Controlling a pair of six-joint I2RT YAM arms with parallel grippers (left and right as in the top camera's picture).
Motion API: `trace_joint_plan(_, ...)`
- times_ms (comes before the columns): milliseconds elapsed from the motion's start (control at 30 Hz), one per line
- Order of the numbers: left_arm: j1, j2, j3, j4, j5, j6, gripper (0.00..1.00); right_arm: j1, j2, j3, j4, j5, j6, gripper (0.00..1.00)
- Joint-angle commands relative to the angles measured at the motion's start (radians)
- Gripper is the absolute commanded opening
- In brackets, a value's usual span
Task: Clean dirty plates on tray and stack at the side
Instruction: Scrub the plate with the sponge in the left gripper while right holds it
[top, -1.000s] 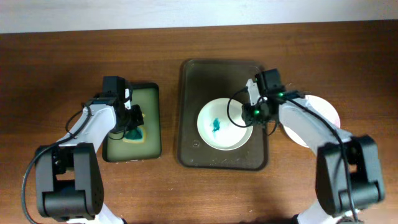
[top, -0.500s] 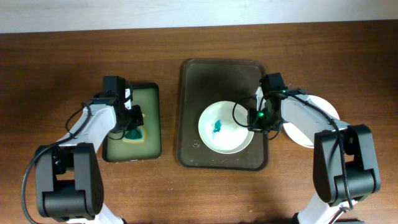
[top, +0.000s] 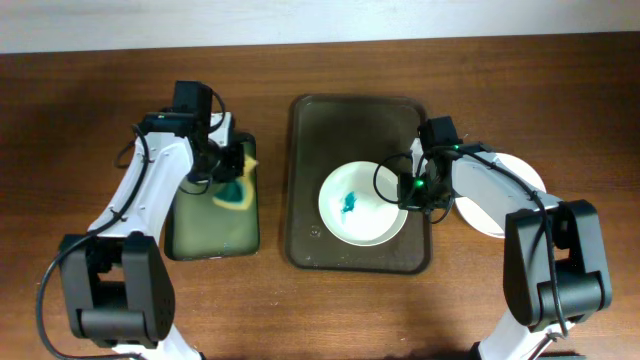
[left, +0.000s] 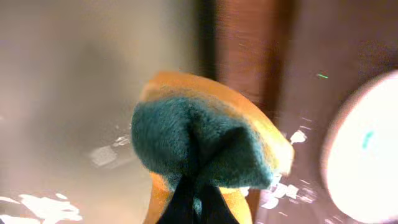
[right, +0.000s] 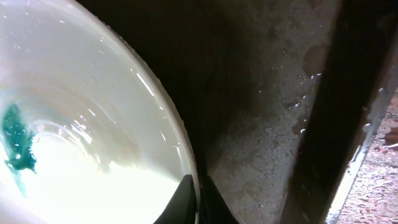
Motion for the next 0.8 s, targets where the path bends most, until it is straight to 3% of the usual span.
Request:
trace_joint_plan(0,-0.114,0.005,0.038,0.05,0.253,0.032,0.0,0.003,0.007,-0.01,-0.002,0.023,-0.018,0.04)
trace_joint_plan(67,-0.232,0.012,0.037,0.143,0.243,0.01,0.0,0.003,0.007,-0.01,-0.003,0.023,-0.033,0.04)
trace_joint_plan(167,-0.43,0.129,0.037,0.294,0.084,-0.121,0.0,0.003,0.007,-0.01,-0.003,0.023,-0.033,0.04)
trace_joint_plan(233,-0.489,0.235,0.037,0.375,0.088,-0.175,0.0,0.004,0.007,-0.01,-0.003,0.023,-0.033,0.04)
trace_joint_plan(333,-0.553,0.336,0.037,0.489,0.226,-0.181,0.0,0.004,0.007,-0.01,-0.003,0.023,-0.032,0.04)
trace_joint_plan(433,-0.547,0.374,0.047,0.396,-0.066,-0.274,0.0,0.004,0.007,-0.01,-0.01,0.023,-0.033,0.04)
trace_joint_plan(567,-0.539,0.374,0.213,0.118,-0.516,-0.269,0.0,0.004,0.007,-0.01,-0.018,0.023,-0.032,0.04)
trace_joint_plan(600,-0.537,0.374,0.23,0.089,-0.559,-0.269,0.0,0.003,0.007,-0.01,-0.022,0.023,-0.032,0.04)
trace_joint_plan(700,-0.536,0.378,0.23,0.092,-0.431,-0.27,0.0,0.003,0.007,-0.01,-0.026,0.024,-0.032,0.04)
trace_joint_plan(733,-0.536,0.378,0.23,0.114,-0.259,-0.27,0.0,0.003,0.007,-0.01,-0.025,0.023,-0.032,0.04)
trace_joint_plan(767,-0.542,0.383,0.229,0.168,0.005,-0.247,0.0,0.003,0.007,-0.01,-0.025,0.023,-0.032,0.04)
